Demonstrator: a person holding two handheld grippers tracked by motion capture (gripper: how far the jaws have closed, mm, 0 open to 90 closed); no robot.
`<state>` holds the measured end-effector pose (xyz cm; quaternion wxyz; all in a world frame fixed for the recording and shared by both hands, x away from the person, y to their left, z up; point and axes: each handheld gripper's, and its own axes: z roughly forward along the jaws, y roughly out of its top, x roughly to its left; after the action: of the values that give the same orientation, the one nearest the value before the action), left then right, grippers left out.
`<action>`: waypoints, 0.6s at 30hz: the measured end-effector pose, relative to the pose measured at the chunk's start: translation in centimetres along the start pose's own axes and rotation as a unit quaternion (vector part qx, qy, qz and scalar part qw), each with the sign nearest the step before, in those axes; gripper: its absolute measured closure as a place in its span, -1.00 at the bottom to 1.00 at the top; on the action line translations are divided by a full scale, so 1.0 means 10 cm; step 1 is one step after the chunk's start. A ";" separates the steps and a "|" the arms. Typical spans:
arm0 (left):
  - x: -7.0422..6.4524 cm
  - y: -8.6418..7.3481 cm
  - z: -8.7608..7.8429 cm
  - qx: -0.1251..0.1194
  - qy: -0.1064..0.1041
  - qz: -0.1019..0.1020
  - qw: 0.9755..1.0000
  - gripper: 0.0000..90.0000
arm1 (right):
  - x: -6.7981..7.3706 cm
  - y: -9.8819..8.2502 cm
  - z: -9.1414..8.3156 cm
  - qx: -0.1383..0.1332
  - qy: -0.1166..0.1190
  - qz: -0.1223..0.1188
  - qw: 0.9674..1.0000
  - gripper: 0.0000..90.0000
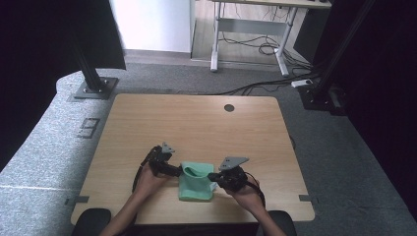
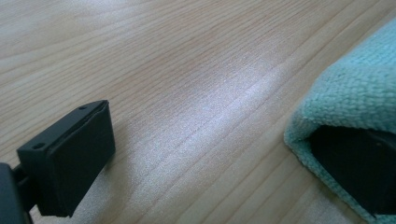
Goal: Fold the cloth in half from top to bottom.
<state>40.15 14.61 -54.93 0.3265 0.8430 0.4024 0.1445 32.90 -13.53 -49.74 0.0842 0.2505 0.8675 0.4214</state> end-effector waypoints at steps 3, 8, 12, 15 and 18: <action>0.01 0.00 0.00 0.000 -0.004 0.004 1.000 -0.98 | 0.02 -0.07 0.06 0.013 0.006 0.005 1.000 0.91; 0.01 0.04 -0.03 0.015 -0.014 0.016 1.000 -0.97 | 0.05 -0.11 0.12 0.026 0.004 0.003 1.000 0.90; -0.02 0.05 -0.13 0.019 -0.021 0.030 0.999 -0.96 | 0.05 -0.13 0.13 0.029 0.001 0.007 1.000 0.90; -0.03 0.01 -0.12 0.029 -0.017 0.028 0.999 -0.94 | 0.05 -0.13 0.13 0.028 -0.002 0.007 1.000 0.90; -0.03 -0.02 -0.13 0.027 -0.020 0.020 0.999 -0.93 | 0.05 -0.12 0.12 0.027 -0.003 0.006 1.000 0.90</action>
<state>39.23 14.99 -54.09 0.3087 0.8620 0.3827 0.1229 32.42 -13.09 -51.41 0.0777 0.2596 0.8766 0.3976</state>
